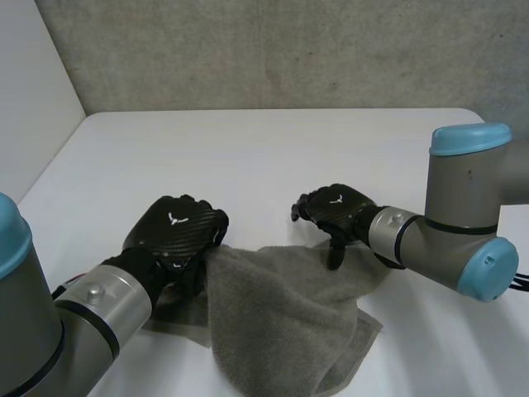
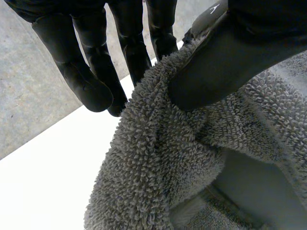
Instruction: Fold the towel.
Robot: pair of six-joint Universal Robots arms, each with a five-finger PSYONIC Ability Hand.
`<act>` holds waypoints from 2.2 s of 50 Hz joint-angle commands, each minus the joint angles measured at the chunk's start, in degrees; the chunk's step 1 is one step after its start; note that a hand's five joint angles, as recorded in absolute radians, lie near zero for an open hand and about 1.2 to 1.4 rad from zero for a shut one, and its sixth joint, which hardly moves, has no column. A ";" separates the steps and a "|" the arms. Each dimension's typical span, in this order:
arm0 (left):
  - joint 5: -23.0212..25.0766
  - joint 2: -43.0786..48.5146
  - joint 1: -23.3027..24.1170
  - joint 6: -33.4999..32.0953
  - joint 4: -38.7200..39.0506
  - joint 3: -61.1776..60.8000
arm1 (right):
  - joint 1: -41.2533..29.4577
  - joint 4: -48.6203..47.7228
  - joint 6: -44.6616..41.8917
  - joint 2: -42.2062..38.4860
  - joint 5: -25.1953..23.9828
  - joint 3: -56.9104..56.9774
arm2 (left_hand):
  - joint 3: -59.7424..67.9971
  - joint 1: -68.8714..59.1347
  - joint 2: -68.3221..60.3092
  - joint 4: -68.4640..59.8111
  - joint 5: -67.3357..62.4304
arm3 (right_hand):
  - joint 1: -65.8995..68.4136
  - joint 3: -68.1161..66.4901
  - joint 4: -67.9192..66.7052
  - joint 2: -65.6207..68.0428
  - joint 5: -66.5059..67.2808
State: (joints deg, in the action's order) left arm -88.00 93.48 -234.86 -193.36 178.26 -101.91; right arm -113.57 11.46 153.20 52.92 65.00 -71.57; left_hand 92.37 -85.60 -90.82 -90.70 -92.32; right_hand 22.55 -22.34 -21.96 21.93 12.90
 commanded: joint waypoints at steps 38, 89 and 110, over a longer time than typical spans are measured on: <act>0.20 0.03 -0.60 0.00 0.69 -1.28 | -1.31 3.92 -0.36 -8.28 0.92 4.60 | -12.37 5.60 10.82 10.70 22.32 | 57.45 -57.66 -58.04 58.07 57.10; 5.73 14.98 0.19 -2.72 1.68 -2.25 | -1.57 -3.91 -15.72 -1.33 -5.32 -1.20 | -12.37 5.60 10.82 10.70 22.32 | 57.45 -57.66 -58.04 58.07 57.10; 5.39 6.86 -6.48 -1.58 4.91 7.15 | -0.43 -2.67 -16.18 4.20 -1.45 -9.81 | -75.94 69.18 74.40 74.28 85.90 | 57.45 -57.66 -58.04 58.07 57.10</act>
State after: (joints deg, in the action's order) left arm -82.76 95.00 -237.86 -194.70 182.00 -98.49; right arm -114.40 8.86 137.06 54.84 64.43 -78.22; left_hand 17.23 -18.36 -17.54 -18.06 -16.06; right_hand 57.43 -77.17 -76.60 73.56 67.53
